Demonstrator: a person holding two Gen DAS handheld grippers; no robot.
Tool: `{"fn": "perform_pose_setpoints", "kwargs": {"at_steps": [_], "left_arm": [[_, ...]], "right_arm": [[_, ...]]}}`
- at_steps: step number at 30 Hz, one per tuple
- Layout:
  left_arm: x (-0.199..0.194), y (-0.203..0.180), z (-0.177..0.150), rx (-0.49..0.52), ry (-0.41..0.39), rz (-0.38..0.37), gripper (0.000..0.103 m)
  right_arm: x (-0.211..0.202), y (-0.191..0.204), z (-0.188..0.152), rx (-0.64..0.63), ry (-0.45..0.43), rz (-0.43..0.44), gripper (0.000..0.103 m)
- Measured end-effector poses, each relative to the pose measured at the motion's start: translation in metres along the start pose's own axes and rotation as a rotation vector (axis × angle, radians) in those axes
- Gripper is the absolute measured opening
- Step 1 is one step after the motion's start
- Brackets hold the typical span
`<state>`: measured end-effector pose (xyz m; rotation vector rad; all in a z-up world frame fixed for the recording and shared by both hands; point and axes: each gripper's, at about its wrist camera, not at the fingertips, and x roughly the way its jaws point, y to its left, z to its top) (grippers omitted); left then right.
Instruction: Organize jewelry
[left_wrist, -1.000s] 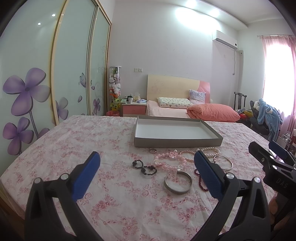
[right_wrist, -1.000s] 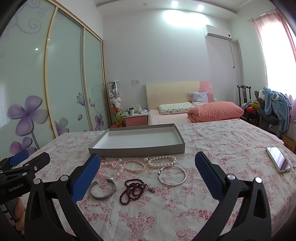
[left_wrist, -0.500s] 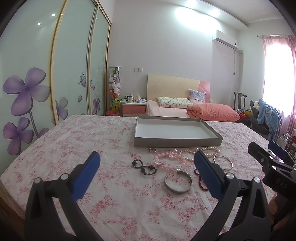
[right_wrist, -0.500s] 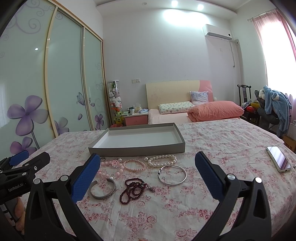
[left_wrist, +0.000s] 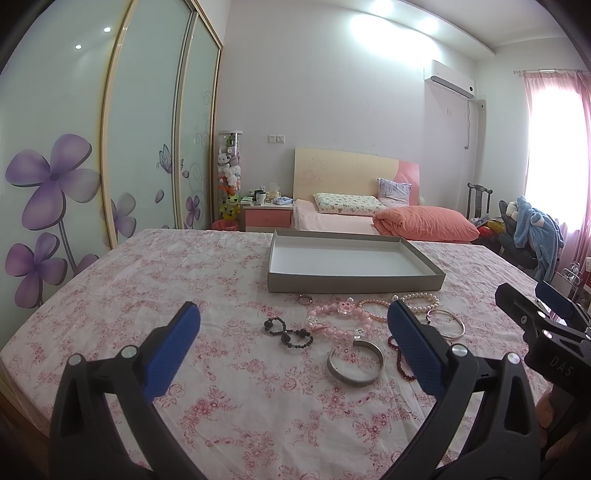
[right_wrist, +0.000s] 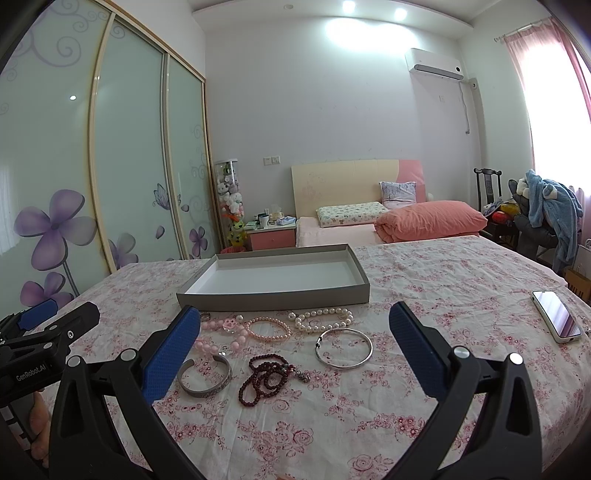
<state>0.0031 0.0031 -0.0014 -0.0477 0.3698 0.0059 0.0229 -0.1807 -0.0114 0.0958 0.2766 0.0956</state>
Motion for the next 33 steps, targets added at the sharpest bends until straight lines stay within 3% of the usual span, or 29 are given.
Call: {"fn": "perform_pose_setpoints", "kwargs": {"at_steps": [27,33], "left_arm": [[0.002,-0.002,-0.005,-0.001,0.005,-0.002,0.099],[0.014,-0.004,-0.017,-0.004,0.031,0.004,0.099]], "right_arm": [[-0.001,0.001,0.0,0.001,0.007,-0.002,0.101],[0.013,-0.006,-0.013,0.007,0.052,-0.008,0.101]]}}
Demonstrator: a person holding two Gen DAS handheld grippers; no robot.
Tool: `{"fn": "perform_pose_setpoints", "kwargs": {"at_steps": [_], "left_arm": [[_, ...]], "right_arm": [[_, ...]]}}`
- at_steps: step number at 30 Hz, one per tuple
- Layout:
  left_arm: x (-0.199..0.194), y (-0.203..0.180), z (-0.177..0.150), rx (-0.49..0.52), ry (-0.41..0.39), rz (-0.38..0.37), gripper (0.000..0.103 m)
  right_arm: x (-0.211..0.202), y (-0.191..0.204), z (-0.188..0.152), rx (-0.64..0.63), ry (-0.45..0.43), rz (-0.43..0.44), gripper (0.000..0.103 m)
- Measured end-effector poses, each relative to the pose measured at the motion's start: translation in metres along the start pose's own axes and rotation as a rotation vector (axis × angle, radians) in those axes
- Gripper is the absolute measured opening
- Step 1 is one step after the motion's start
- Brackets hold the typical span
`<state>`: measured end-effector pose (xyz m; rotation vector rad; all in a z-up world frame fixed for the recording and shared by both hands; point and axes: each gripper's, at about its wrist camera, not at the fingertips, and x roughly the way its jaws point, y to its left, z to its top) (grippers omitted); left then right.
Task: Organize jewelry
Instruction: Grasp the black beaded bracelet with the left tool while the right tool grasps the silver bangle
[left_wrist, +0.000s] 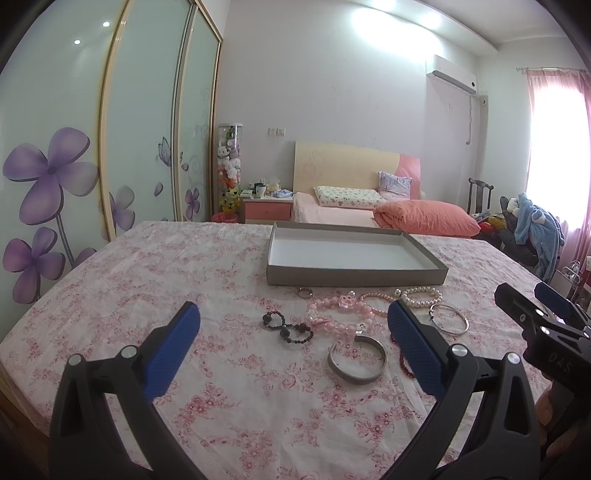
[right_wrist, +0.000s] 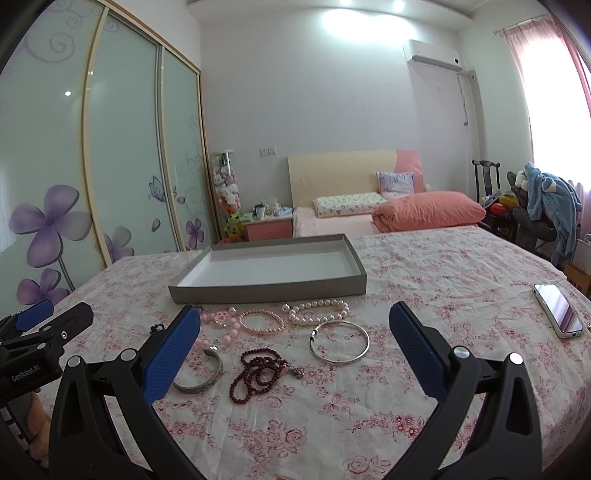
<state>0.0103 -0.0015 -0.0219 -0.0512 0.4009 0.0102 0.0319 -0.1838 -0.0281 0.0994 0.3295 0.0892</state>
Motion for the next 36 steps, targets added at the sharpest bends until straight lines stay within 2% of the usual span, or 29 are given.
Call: {"fn": "perform_pose_setpoints", "kwargs": {"at_steps": [6,10,17,24,33,35,36], "left_arm": [[0.025,0.0,-0.002,0.0,0.087,-0.003,0.099],[0.043,-0.003,-0.005,0.005,0.155,-0.02,0.099],[0.066,-0.003,-0.009,0.009,0.23,-0.047,0.099],[0.081,0.01,-0.006,-0.013,0.274,-0.024,0.099],[0.11,0.022,0.008,0.054,0.333,0.002,0.099],[0.116,0.023,0.009,0.07,0.351,0.004,0.099],[0.118,0.024,0.009,0.077,0.357,0.004,0.098]], "right_arm": [[0.031,-0.017,0.004,0.024,0.128,-0.022,0.101],[0.056,-0.031,0.005,0.051,0.245,-0.046,0.101],[0.104,-0.035,-0.003,-0.006,0.443,-0.084,0.099],[0.136,-0.036,-0.015,-0.048,0.575,-0.104,0.089],[0.151,-0.034,-0.008,-0.045,0.59,-0.112,0.087],[0.15,-0.032,-0.007,-0.047,0.583,-0.108,0.083],[0.15,-0.032,-0.007,-0.048,0.579,-0.104,0.074]]}}
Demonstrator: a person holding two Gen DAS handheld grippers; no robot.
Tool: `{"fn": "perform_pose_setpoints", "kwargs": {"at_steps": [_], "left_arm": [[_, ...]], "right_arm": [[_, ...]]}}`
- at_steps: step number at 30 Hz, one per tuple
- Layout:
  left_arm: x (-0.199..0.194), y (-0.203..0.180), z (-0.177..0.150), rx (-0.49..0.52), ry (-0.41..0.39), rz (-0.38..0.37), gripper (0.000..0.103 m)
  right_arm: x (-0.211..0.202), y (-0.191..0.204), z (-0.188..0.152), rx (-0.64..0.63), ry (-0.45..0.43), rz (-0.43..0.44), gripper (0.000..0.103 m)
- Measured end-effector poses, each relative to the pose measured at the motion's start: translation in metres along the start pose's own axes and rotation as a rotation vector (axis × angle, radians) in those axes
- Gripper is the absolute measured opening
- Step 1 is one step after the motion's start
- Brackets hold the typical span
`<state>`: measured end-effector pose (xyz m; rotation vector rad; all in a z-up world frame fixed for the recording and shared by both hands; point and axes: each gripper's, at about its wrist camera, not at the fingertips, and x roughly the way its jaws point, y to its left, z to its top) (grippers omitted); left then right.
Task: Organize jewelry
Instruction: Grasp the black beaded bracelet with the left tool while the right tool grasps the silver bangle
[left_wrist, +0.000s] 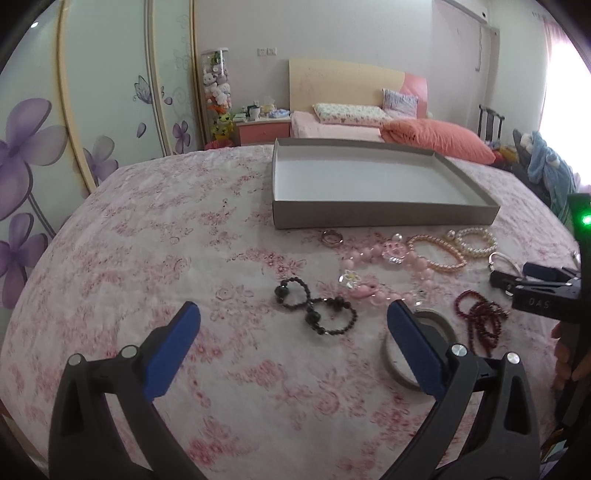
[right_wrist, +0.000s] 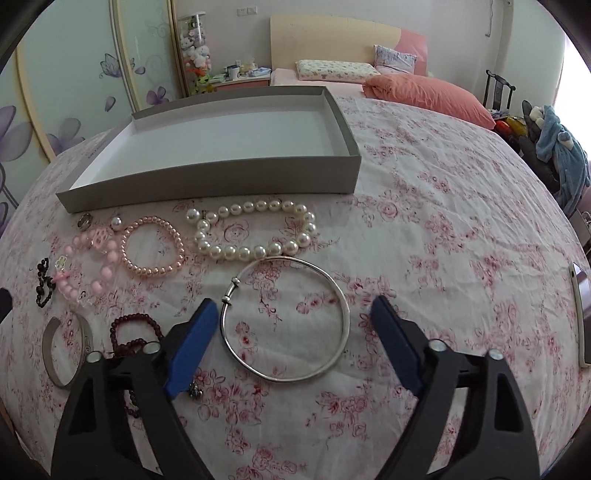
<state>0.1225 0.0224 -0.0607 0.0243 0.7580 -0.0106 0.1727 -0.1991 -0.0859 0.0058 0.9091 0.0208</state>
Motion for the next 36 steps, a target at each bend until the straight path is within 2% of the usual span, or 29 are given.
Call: {"fn": "perform_pose_setpoints", "kwargs": {"at_steps": [1,5,12,17,22,25,28,36], "left_arm": [[0.003,0.001,0.001,0.009,0.009,0.0,0.097],[0.014,0.002,0.004,0.021,0.043,-0.005,0.092],[0.043,0.011,0.007,-0.037,0.147,-0.017,0.066],[0.054,0.013,0.012,-0.046,0.159,-0.014,0.052],[0.055,0.008,0.013,-0.033,0.154,-0.059,0.023],[0.052,0.003,0.012,-0.015,0.149,-0.053,0.011],[0.049,0.003,0.012,-0.018,0.139,-0.057,0.007],[0.023,0.003,0.014,-0.019,0.066,-0.099,0.007]], "right_arm": [[-0.003,0.001,-0.001,-0.005,-0.009,0.003,0.07],[-0.005,0.001,-0.004,0.0,-0.01,0.008,0.07],[-0.006,0.001,0.0,0.011,-0.011,0.023,0.07],[-0.007,0.0,0.001,0.015,-0.013,0.029,0.07],[-0.006,-0.002,0.001,0.021,-0.016,0.038,0.07],[-0.007,-0.002,0.001,0.022,-0.018,0.044,0.07],[-0.009,-0.003,0.001,0.025,-0.026,0.049,0.07],[-0.017,-0.007,-0.002,0.038,-0.059,0.063,0.07]]}}
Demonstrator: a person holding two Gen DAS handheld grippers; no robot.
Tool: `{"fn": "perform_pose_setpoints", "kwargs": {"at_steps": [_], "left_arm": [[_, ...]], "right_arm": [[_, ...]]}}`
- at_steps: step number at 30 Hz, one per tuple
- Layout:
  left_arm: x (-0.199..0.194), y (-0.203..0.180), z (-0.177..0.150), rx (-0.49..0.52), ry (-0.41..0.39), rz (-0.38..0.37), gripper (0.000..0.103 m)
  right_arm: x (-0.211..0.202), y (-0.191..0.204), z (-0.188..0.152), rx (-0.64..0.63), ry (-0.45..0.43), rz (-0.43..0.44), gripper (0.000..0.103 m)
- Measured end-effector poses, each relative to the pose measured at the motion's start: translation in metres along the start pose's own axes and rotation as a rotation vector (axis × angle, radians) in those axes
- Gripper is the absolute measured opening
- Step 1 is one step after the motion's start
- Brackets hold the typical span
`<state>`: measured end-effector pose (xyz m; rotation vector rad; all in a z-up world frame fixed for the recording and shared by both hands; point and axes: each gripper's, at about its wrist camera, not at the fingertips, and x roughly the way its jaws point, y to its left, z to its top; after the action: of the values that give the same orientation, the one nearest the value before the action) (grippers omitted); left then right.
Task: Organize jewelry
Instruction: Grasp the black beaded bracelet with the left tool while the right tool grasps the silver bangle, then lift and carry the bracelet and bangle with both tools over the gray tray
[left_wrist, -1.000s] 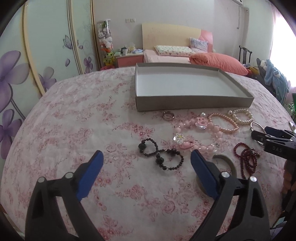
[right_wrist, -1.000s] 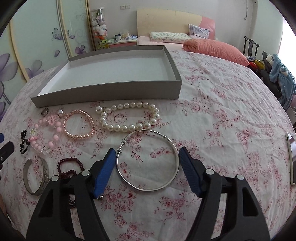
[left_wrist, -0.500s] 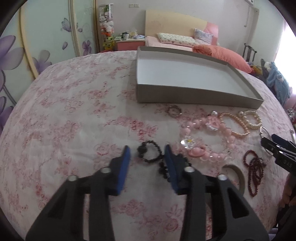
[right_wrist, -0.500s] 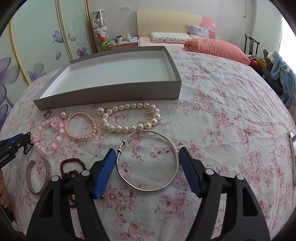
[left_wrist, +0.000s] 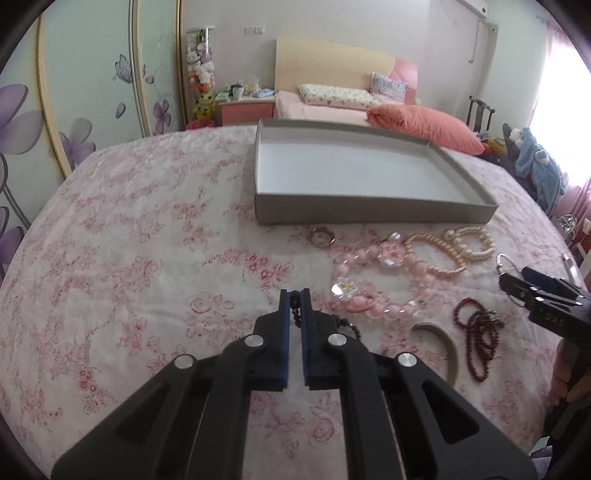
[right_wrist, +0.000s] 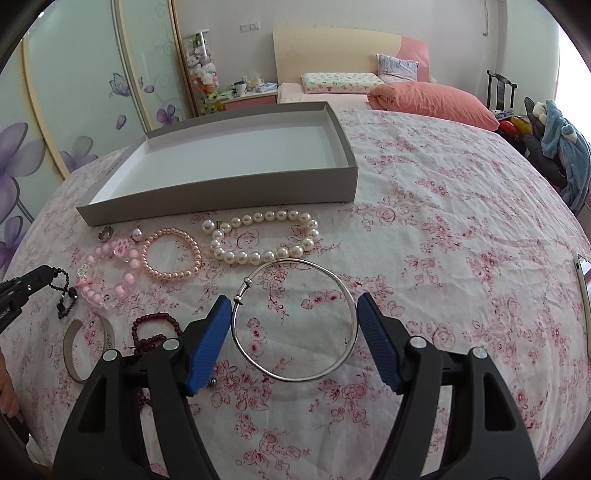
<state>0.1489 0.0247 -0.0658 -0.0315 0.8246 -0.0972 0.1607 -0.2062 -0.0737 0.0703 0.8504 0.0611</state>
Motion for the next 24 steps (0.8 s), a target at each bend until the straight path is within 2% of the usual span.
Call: {"fn": "perform_pose_setpoints", "kwargs": {"at_steps": [10,17,24], "left_arm": [[-0.043,-0.017,0.006,0.032,-0.127,-0.081,0.006],[-0.067,-0.027,0.009,0.056,-0.201,-0.104,0.006],[-0.076,-0.031,0.012,0.06,-0.24,-0.102,0.006]], "right_arm": [[-0.023,0.001,0.002,0.002,-0.079,0.031,0.07],[-0.038,0.005,0.005,-0.003,-0.14,0.052,0.07],[-0.057,0.013,0.01,-0.016,-0.218,0.071,0.07]]}}
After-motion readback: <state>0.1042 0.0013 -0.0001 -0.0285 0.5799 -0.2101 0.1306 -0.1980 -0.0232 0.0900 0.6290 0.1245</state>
